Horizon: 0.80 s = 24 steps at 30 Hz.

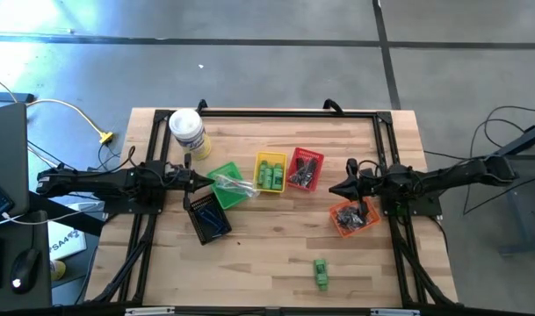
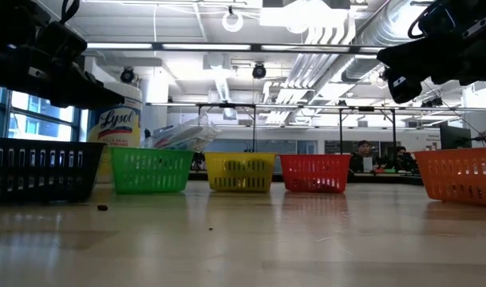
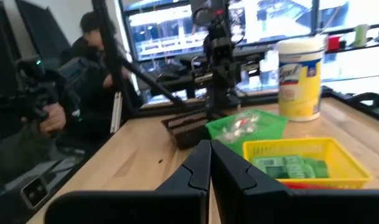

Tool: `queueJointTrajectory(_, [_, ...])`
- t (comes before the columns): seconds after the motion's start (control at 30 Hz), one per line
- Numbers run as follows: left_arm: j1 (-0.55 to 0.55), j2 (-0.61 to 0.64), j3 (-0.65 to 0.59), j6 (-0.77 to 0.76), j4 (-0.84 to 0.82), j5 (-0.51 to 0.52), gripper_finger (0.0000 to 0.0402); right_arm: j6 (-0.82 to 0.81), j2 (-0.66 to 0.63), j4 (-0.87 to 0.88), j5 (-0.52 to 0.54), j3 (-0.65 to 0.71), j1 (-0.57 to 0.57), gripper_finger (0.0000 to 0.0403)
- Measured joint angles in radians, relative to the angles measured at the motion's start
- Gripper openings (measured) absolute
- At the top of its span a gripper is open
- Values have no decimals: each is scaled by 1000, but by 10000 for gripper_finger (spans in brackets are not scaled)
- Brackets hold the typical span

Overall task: Pick & Place Travel size toiletries
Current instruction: Put the green shampoo into the yellow bin

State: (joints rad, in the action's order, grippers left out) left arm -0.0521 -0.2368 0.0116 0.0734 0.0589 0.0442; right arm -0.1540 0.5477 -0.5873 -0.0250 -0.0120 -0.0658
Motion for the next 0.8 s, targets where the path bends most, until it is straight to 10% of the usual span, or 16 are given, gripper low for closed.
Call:
queueJointTrajectory(0.33, [0, 0, 0, 8, -3, 0, 0, 45, 135, 60, -59, -118, -70, 2])
queueJointTrajectory(0.8, [0, -1, 0, 0, -9, 0, 0, 72, 583, 653, 107, -660, -323, 67])
